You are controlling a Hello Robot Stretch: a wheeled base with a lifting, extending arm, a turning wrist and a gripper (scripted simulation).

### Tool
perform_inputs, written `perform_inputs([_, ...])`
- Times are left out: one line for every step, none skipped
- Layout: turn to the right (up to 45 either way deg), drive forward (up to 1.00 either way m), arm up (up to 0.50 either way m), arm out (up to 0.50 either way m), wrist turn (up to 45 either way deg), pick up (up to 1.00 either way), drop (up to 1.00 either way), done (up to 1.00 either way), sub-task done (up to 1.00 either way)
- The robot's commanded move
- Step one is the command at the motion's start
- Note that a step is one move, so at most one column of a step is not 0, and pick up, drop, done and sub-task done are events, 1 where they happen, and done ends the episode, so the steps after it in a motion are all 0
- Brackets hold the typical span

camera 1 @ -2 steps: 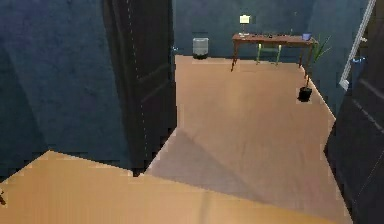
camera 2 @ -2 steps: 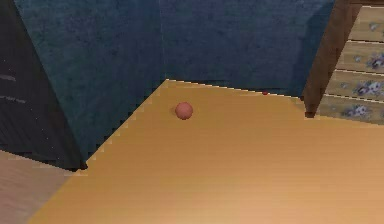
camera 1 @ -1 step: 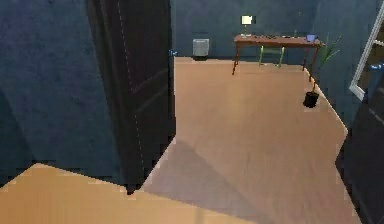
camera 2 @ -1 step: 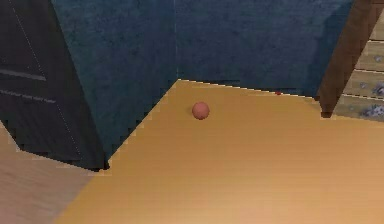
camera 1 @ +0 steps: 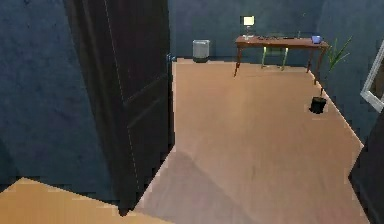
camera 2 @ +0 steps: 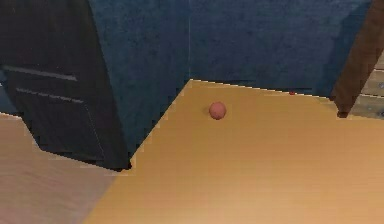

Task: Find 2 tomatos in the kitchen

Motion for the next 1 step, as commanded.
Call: perform_inputs([12.0, 0.00, 0.00, 0.00, 0.0, 0.00, 0.00, 0.00, 0.00])
